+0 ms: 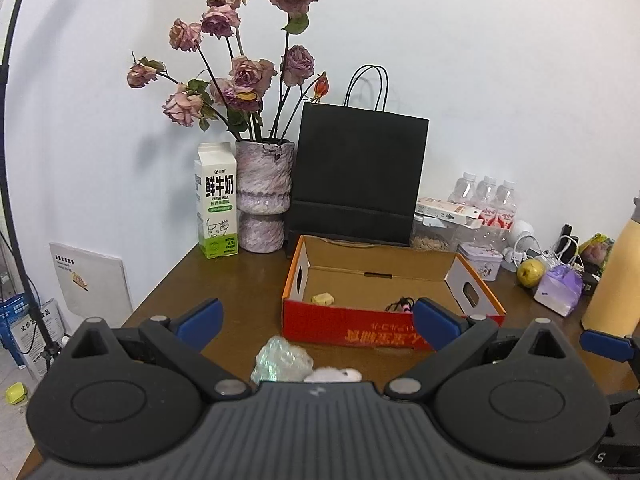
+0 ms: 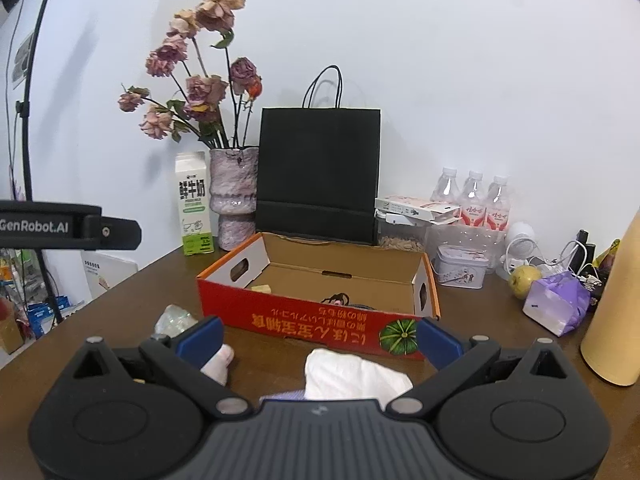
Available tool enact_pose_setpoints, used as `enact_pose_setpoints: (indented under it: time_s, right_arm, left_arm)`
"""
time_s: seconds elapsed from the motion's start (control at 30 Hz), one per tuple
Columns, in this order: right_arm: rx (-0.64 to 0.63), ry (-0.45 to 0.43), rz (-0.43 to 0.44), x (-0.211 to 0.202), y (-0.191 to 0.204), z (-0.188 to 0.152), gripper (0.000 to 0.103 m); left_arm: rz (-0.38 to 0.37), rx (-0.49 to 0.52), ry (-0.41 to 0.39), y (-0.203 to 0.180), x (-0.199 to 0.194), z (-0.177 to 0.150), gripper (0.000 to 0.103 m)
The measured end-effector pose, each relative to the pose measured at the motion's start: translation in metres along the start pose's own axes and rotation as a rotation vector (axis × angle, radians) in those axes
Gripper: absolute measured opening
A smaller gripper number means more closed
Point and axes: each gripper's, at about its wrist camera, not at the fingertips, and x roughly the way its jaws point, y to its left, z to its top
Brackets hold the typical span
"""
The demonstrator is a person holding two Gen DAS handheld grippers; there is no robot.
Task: Organize objects
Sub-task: 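Withdraw both tools from the box back toward the table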
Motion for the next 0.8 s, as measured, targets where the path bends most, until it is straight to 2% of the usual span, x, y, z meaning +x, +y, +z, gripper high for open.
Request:
enact_pose_setpoints:
  time_s: [0.53,0.8]
  right_arm:
    - [-0.004,0.002,0.004,-0.068,0.014,-0.039,0.103]
    - [-0.003,0.031,0.004,-0.085,0.017,-0.071,0.103]
  left_arm:
    - [0.009,0.028,0.040,0.008,-0.060,-0.044,0.103]
    - [-0.021,0.054,0.089,0.013,-0.070,-0.081,0.103]
